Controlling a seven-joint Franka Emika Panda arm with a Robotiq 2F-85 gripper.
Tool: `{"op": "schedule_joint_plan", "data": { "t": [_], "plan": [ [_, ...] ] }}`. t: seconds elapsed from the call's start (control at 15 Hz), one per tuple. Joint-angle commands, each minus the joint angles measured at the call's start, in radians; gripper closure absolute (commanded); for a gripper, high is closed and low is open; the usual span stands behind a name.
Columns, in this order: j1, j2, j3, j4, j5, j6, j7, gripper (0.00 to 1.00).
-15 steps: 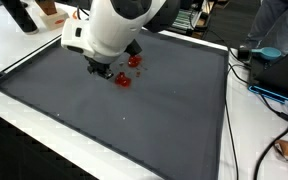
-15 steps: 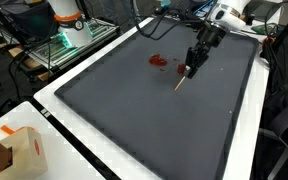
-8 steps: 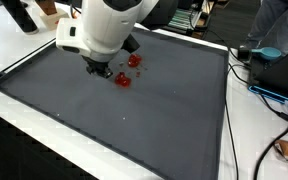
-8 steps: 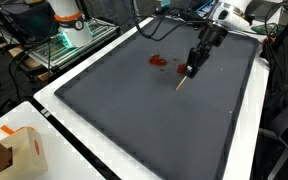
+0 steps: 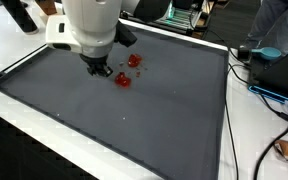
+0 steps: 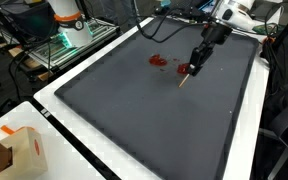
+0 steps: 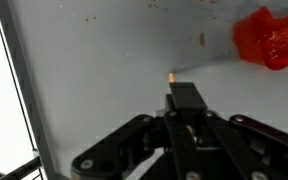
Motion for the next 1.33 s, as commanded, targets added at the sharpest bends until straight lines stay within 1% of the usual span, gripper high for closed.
{"op": "schedule_joint_plan", "data": {
  "t": [0.0, 0.73, 1.27],
  "plan": [
    [-0.039, -0.026, 0.031, -0.009, 0.068, 0.007, -0.061, 0.97],
    [-0.113, -0.136, 0.08, -0.064, 0.212, 0.051, -0.207, 0.97],
    [-0.157, -0.228, 0.119, -0.131, 0.315, 0.085, -0.317, 0.97]
  ]
}}
